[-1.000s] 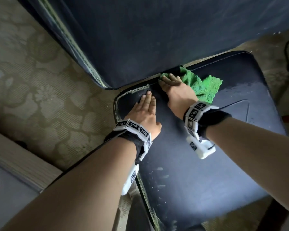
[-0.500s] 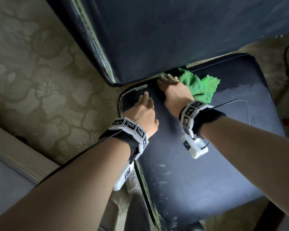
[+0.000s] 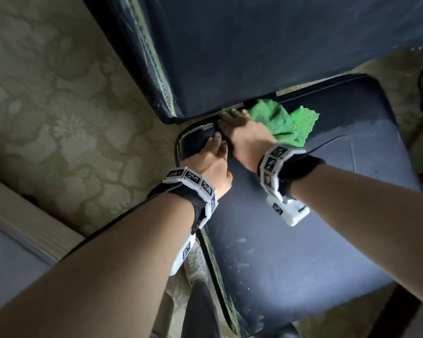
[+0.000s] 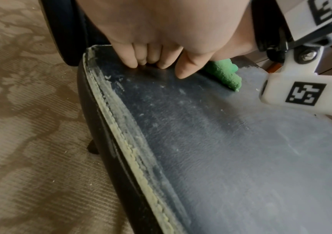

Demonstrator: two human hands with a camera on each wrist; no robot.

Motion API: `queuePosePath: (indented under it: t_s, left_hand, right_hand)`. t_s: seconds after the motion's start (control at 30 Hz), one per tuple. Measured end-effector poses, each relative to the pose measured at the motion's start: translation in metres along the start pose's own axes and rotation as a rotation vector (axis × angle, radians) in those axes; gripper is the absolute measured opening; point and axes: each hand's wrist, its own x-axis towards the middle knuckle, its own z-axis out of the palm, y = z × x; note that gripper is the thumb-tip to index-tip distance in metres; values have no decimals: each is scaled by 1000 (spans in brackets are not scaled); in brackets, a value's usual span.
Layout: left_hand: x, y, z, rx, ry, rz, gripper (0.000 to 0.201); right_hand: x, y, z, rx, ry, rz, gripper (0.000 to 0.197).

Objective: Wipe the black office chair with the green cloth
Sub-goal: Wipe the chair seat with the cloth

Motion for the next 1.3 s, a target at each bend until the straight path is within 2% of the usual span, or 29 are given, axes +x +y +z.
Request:
queuePosePath:
  t_s: [0.07, 0.13, 0.2, 0.3, 0.4, 0.5, 0.6, 0.77, 0.87, 1.0, 1.2, 1.3]
  left_hand:
    - [0, -3, 2, 0, 43, 1, 66]
    - [1, -5, 5, 25, 25, 42, 70]
    - [0, -6, 5, 39, -12, 67, 73]
    - [-9, -10, 6, 45, 9, 65, 73]
    - [-17, -17, 12, 80, 19, 53, 74]
    - [-16, -22, 22, 157, 9, 90, 81]
    - [-14, -29, 28, 172, 9, 112, 81]
    - [-16, -32, 24, 139, 6, 136, 76]
    - [-14, -29, 23, 97, 5, 112, 74]
    - [-18, -29, 26, 112, 25, 112, 75]
    - [-17, -33, 28, 96, -1, 132, 78]
    - [-16, -32, 28, 84, 1, 128, 77]
  right_hand:
    - [2, -5, 8, 0, -33, -52, 54]
    - [3, 9, 8, 31, -11, -82, 65]
    - [-2, 30, 1, 106, 43, 23, 75]
    - [-11, 47, -5, 135, 115, 141, 69]
    - [-13, 29, -7, 130, 130, 103, 67]
    - [-6, -6, -1, 138, 75, -1, 67]
    - [0, -14, 3, 115, 26, -57, 68]
    - [-11, 11, -17, 50, -13, 70, 70]
    - [-9, -14, -19, 46, -24, 40, 62]
    - [-2, -41, -13, 37, -96, -114, 56]
    - [-6, -6, -24, -12, -82, 1, 64]
    - [-8, -14, -26, -12, -76, -2, 62]
